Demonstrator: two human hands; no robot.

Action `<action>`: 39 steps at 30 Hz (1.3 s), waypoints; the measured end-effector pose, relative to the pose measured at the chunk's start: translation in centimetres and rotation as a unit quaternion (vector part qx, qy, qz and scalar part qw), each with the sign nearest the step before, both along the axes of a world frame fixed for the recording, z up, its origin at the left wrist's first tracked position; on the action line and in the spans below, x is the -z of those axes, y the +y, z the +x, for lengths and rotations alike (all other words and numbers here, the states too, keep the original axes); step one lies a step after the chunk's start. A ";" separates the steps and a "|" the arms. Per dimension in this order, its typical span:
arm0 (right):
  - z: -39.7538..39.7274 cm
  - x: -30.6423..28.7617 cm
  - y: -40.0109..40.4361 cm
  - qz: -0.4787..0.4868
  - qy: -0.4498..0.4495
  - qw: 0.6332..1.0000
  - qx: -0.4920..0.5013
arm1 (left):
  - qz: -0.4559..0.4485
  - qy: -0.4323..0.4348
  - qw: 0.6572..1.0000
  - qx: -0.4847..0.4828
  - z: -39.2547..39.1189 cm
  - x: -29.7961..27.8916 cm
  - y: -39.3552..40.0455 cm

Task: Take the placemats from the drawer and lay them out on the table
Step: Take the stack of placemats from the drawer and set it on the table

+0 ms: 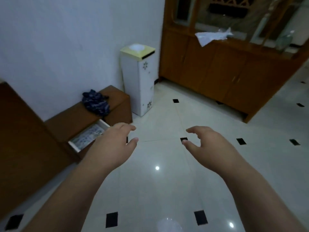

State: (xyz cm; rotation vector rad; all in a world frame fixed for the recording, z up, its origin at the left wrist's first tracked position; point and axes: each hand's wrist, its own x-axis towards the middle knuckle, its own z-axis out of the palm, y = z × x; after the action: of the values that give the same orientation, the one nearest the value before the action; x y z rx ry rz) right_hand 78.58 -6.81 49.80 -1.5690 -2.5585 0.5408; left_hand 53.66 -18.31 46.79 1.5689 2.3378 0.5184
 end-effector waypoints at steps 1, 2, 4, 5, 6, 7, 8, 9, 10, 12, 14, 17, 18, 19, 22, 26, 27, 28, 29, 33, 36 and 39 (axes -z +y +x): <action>-2.1 0.4 1.2 -0.002 0.000 1.000 -0.018 | -0.002 0.002 1.000 -0.019 -1.4 0.4 0.2; -4.1 0.9 2.5 -0.006 0.001 0.999 -0.037 | -0.008 0.003 0.999 -0.039 -2.7 0.7 0.4; -8.3 2.0 4.9 -0.012 0.008 0.997 -0.082 | -0.021 -0.001 0.996 -0.083 -5.2 1.5 0.8; -10.5 2.6 6.3 -0.011 0.012 0.994 -0.107 | -0.024 0.000 0.994 -0.106 -6.6 1.9 1.2; -12.8 3.2 7.7 -0.012 0.016 0.991 -0.132 | -0.030 0.004 0.991 -0.130 -8.0 2.3 1.6; -15.0 3.8 9.1 -0.013 0.020 0.988 -0.156 | -0.040 0.009 0.987 -0.156 -9.4 2.7 2.1; -17.2 4.4 10.6 -0.018 0.022 0.983 -0.180 | -0.051 0.015 0.981 -0.184 -10.8 3.0 2.6; -19.4 4.9 12.0 -0.021 0.023 0.978 -0.205 | -0.062 0.022 0.975 -0.210 -12.1 3.4 3.0; -21.6 5.3 13.5 -0.024 0.022 0.972 -0.231 | -0.071 0.029 0.969 -0.233 -13.4 3.9 3.5; -25.9 6.1 16.6 -0.028 0.020 0.961 -0.276 | -0.090 0.032 0.956 -0.276 -15.8 4.9 4.6; -30.4 6.8 19.3 -0.036 0.025 0.948 -0.316 | -0.094 0.020 0.944 -0.316 -18.0 5.9 5.7; -37.3 8.2 22.1 -0.053 0.032 0.928 -0.368 | -0.086 -0.003 0.929 -0.359 -21.5 7.7 6.7; -39.7 8.9 22.6 -0.063 0.032 0.922 -0.380 | -0.082 -0.009 0.926 -0.368 -22.9 8.4 7.0; -41.9 9.8 23.0 -0.075 0.034 0.917 -0.389 | -0.079 -0.015 0.923 -0.377 -24.3 9.1 7.1; -48.6 13.7 23.8 -0.116 0.025 0.905 -0.409 | -0.080 -0.032 0.910 -0.405 -29.4 12.3 7.7; -56.6 20.7 24.3 -0.148 -0.010 0.897 -0.417 | -0.100 -0.054 0.912 -0.395 -36.9 19.0 9.1; -58.4 22.5 24.4 -0.156 -0.014 0.895 -0.417 | -0.105 -0.065 0.912 -0.392 -38.7 20.7 9.6; -60.0 24.2 24.5 -0.165 -0.023 0.896 -0.412 | -0.108 -0.074 0.912 -0.388 -40.4 22.6 10.1; -61.5 26.0 24.7 -0.169 -0.027 0.896 -0.410 | -0.108 -0.078 0.912 -0.387 -42.1 24.5 10.8; -66.9 33.4 25.6 -0.195 -0.048 0.903 -0.380 | -0.111 -0.104 0.906 -0.395 -47.8 32.5 13.1; -70.3 39.3 26.3 -0.235 -0.088 0.891 -0.379 | -0.138 -0.139 0.895 -0.401 -51.0 39.0 14.5; -73.8 45.6 27.0 -0.276 -0.112 0.880 -0.371 | -0.151 -0.184 0.874 -0.424 -53.0 45.3 15.4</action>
State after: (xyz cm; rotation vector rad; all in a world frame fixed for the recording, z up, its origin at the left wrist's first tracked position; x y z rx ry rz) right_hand 4.74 20.22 4.21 -0.6603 -3.3604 1.3176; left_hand 0.61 -2.93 1.44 0.2065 2.5210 0.5198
